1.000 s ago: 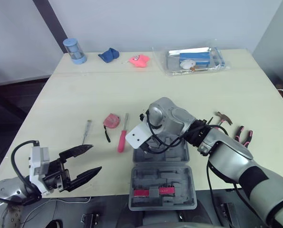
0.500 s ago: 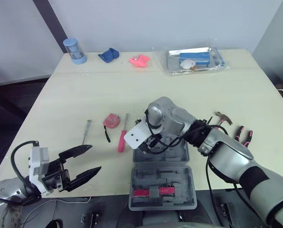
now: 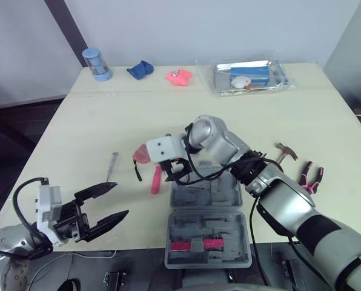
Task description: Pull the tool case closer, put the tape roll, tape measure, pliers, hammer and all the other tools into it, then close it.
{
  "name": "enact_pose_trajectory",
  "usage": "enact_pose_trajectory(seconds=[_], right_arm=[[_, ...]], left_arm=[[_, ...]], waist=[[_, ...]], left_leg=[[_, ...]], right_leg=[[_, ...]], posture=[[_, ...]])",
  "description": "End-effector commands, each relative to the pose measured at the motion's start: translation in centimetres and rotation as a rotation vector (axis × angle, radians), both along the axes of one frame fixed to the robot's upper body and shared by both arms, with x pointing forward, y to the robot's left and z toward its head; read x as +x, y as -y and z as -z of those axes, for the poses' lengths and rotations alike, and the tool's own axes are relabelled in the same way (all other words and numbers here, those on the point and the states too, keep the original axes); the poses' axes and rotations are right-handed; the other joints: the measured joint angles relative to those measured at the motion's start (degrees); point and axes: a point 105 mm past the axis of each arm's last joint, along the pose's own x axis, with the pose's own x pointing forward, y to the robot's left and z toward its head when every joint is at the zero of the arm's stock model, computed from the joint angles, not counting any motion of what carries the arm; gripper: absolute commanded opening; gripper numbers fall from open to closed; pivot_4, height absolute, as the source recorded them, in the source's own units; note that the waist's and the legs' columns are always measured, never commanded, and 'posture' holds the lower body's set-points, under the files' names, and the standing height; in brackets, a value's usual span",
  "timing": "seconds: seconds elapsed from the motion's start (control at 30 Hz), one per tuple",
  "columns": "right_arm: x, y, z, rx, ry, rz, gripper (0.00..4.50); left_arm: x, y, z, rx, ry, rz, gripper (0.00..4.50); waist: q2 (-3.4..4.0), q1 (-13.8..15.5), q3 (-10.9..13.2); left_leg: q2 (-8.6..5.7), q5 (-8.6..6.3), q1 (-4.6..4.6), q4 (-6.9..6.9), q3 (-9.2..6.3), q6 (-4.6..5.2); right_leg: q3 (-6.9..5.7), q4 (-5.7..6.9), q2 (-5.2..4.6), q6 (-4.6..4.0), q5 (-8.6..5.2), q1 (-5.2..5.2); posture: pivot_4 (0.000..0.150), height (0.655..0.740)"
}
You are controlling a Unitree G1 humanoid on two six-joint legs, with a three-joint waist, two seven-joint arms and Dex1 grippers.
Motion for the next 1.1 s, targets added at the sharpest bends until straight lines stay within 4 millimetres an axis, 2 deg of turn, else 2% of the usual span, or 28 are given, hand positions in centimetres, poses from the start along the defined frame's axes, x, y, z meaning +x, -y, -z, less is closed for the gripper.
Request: enact_pose_trajectory(seconds=[0.03, 0.07, 0.23, 0.37, 0.67, 1.1], right_arm=[[-0.2, 0.3, -1.3, 0.132, -0.07, 0.058, 3.89], [-0.4, 0.5, -1.3, 0.158, -0.099, 0.075, 3.69], [-1.2, 1.9, -0.6, 0.232, -0.174, 0.126, 1.29], [-1.5, 2.7, 0.5, 0.292, -0.194, 0.149, 1.29], [-1.4, 2.7, 4.1, 0.342, -0.229, 0.223, 1.29], [0.1, 4.7, 9.3, 0.202, -0.253, 0.369, 1.29]], left_arm=[[0.2, -0.2, -0.6, 0.022, 0.023, 0.018, 4.5], [0.3, -0.3, -0.6, 0.024, 0.024, 0.021, 4.5], [0.8, -0.4, -0.7, 0.035, 0.023, 0.044, 4.5], [0.9, -0.5, -0.4, 0.055, 0.007, 0.08, 4.5], [1.4, -0.6, -0.4, 0.064, 0.007, 0.109, 4.5], [1.4, -0.3, -0.5, 0.062, 0.006, 0.112, 4.5]], waist=[[0.01, 0.01, 0.01], [0.01, -0.04, 0.02], [0.01, -0.62, 0.02], [0.01, -0.6, 0.02], [-0.01, -0.66, 0.02], [-0.03, -0.72, 0.01]], left_leg=[[0.0, 0.0, 0.0, 0.0, 0.01, 0.0], [0.0, 0.0, -0.01, 0.0, 0.01, 0.0], [0.01, 0.0, 0.01, -0.02, 0.0, 0.0], [0.01, 0.0, 0.0, -0.02, 0.02, 0.0], [0.01, 0.01, 0.01, -0.02, 0.04, 0.01], [0.01, 0.01, 0.05, -0.02, 0.05, 0.01]], right_leg=[[0.0, 0.0, -0.01, 0.0, 0.0, 0.0], [0.0, 0.01, -0.01, 0.0, 0.0, -0.01], [0.0, 0.05, 0.01, 0.0, 0.0, -0.02], [0.01, 0.02, 0.01, 0.0, 0.0, -0.01], [0.02, 0.03, 0.02, 0.0, 0.0, -0.01], [0.03, 0.06, 0.02, 0.0, 0.0, -0.01]], posture=[[0.15, 0.74], [0.15, 0.74], [0.15, 0.74], [0.15, 0.74], [0.15, 0.74], [0.15, 0.74]])
